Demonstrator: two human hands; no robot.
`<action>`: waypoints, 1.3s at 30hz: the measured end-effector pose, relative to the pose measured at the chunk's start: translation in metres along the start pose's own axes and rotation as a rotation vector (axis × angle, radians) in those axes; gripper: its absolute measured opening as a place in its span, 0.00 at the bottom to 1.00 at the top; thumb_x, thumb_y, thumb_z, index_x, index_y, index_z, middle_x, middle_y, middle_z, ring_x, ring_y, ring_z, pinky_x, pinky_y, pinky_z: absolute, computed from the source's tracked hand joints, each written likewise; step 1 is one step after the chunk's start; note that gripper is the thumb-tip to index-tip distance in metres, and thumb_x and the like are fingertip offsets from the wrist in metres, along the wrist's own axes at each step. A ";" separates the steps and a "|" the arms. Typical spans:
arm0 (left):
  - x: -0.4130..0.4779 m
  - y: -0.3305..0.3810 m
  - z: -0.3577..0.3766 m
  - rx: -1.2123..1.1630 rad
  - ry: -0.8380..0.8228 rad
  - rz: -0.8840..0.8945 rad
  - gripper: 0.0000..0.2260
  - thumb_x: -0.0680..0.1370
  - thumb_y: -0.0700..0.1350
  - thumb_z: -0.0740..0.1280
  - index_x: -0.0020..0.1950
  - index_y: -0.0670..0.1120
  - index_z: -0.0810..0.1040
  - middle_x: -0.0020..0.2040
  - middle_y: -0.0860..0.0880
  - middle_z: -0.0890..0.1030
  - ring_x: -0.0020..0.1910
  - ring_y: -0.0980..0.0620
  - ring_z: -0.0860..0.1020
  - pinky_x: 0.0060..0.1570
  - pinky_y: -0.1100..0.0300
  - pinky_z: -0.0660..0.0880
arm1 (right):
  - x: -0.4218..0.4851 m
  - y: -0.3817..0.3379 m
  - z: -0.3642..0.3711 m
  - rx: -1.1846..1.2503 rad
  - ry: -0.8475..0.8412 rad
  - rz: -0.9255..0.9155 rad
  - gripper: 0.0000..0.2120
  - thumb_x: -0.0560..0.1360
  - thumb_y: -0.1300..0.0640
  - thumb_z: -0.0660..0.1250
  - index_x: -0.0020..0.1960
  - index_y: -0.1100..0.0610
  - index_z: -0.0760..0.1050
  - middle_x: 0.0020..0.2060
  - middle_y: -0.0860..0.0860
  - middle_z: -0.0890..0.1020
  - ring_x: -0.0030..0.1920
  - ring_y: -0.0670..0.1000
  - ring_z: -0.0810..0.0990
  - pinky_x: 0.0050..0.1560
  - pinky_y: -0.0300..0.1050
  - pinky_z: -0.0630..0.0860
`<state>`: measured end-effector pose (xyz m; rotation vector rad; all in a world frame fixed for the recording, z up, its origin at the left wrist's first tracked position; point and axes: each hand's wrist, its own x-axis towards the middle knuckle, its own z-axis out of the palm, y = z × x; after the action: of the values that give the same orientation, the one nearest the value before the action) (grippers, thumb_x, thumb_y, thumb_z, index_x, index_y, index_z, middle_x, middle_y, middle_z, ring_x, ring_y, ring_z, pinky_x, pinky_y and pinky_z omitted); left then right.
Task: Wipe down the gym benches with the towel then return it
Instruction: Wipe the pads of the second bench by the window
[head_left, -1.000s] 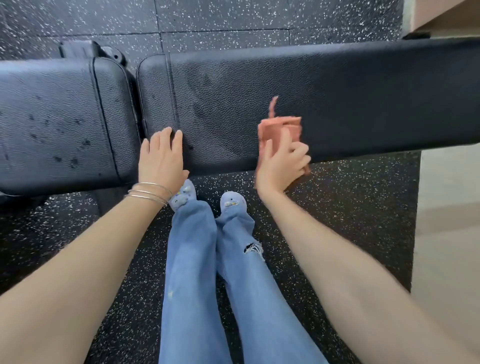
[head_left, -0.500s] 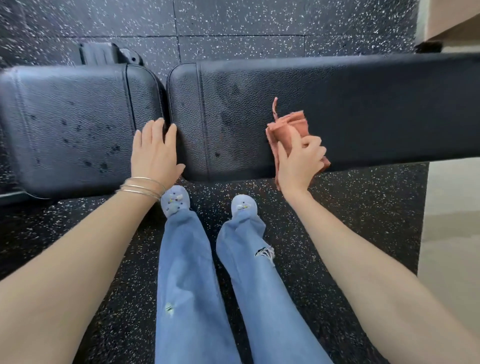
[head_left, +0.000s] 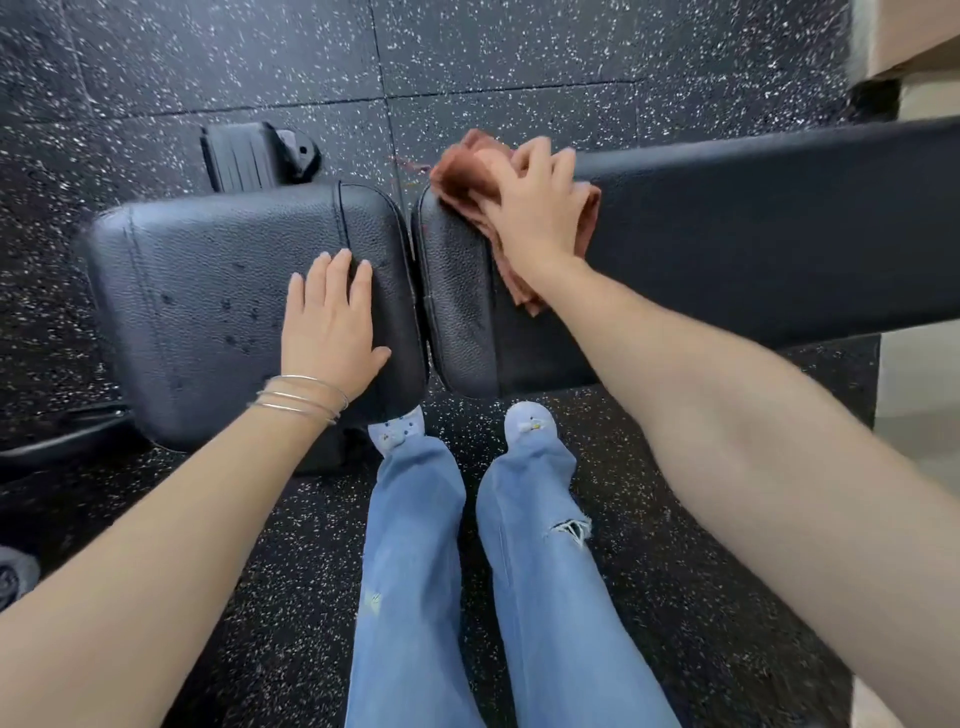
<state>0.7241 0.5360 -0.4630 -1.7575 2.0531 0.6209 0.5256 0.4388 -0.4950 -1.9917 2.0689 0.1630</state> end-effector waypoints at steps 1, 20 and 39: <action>0.004 -0.003 -0.002 0.004 0.002 0.014 0.41 0.70 0.51 0.73 0.76 0.40 0.56 0.76 0.38 0.57 0.76 0.39 0.54 0.74 0.43 0.52 | 0.012 0.009 -0.004 -0.011 0.007 0.046 0.15 0.76 0.42 0.60 0.62 0.42 0.70 0.58 0.53 0.71 0.57 0.59 0.68 0.51 0.55 0.69; 0.027 -0.017 -0.007 0.050 -0.011 0.162 0.42 0.70 0.50 0.73 0.77 0.45 0.53 0.78 0.42 0.54 0.77 0.42 0.52 0.74 0.43 0.52 | 0.006 -0.039 0.006 0.021 0.005 0.274 0.15 0.77 0.46 0.60 0.64 0.43 0.69 0.62 0.54 0.68 0.61 0.60 0.65 0.54 0.59 0.65; -0.032 0.010 0.016 0.063 -0.049 0.035 0.36 0.73 0.48 0.70 0.75 0.41 0.56 0.77 0.44 0.57 0.77 0.44 0.52 0.74 0.45 0.52 | -0.155 0.004 0.043 -0.096 0.012 -0.482 0.22 0.67 0.65 0.56 0.54 0.47 0.76 0.49 0.56 0.70 0.46 0.56 0.65 0.41 0.52 0.65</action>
<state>0.7196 0.5725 -0.4577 -1.6586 2.0516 0.5963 0.5304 0.5999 -0.4949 -2.4835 1.5509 0.1556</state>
